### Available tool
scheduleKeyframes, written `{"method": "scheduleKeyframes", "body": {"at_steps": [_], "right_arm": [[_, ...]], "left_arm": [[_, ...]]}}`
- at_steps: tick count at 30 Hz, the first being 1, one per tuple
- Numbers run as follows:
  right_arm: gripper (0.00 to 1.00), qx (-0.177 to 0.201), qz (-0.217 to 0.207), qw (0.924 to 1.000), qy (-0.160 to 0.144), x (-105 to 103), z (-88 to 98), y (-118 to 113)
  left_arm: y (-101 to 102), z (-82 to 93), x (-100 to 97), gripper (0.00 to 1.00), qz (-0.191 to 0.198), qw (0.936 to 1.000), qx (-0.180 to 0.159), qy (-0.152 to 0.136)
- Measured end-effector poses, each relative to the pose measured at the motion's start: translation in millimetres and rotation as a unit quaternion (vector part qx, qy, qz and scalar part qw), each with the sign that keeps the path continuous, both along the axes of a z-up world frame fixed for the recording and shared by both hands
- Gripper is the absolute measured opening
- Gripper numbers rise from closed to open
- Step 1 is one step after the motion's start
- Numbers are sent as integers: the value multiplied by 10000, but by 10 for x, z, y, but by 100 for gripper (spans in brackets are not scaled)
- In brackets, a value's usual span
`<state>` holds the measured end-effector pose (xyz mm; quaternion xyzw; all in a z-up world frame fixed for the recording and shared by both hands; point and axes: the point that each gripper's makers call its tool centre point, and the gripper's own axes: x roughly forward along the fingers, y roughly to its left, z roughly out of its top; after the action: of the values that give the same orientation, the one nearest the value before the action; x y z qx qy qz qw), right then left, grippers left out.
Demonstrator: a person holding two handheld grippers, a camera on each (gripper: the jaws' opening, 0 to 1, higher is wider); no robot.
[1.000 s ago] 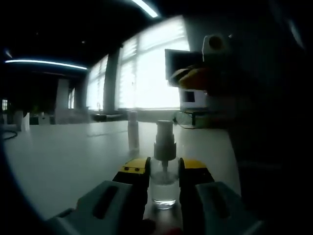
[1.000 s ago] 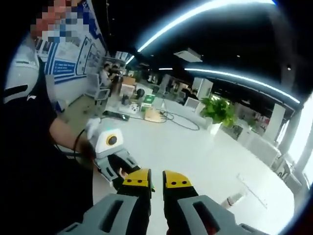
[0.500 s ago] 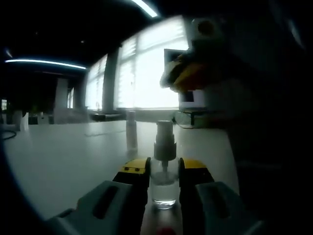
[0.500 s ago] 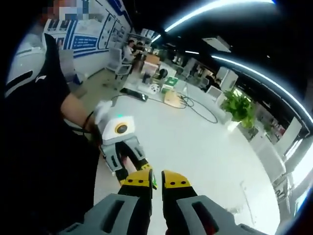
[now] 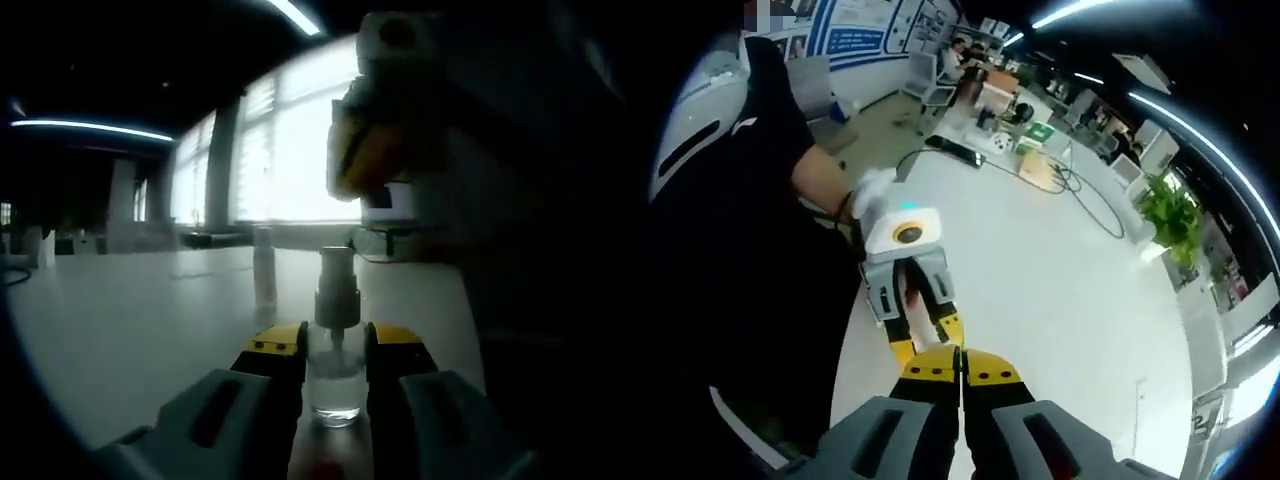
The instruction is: Clamp pump bottle remove cover press pump head put on cover
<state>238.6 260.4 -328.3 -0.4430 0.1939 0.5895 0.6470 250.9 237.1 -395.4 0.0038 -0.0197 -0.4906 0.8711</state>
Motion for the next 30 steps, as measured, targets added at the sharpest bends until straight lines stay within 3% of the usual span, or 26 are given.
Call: {"method": "scheduleKeyframes", "body": {"at_steps": [2, 11, 15, 24, 30], "right_arm": [[0, -282, 127, 9995, 99, -16, -47, -9], [0, -648, 313, 9969, 308, 11, -65, 75], [0, -1403, 535, 9883, 276, 36, -180, -24], [0, -1663, 764, 9826, 302, -43, -171, 174], [0, -1939, 832, 9773, 218, 26, -201, 96]], "left_arm": [[1, -1, -5, 14, -30, 10000, -27, 48], [28, -5, 22, 15, 16, 10000, -61, 68], [28, -4, 26, 15, 42, 10000, -61, 63], [47, -8, 58, 15, 89, 9999, -50, 57], [55, -12, 73, 15, 100, 9999, -45, 43]]}}
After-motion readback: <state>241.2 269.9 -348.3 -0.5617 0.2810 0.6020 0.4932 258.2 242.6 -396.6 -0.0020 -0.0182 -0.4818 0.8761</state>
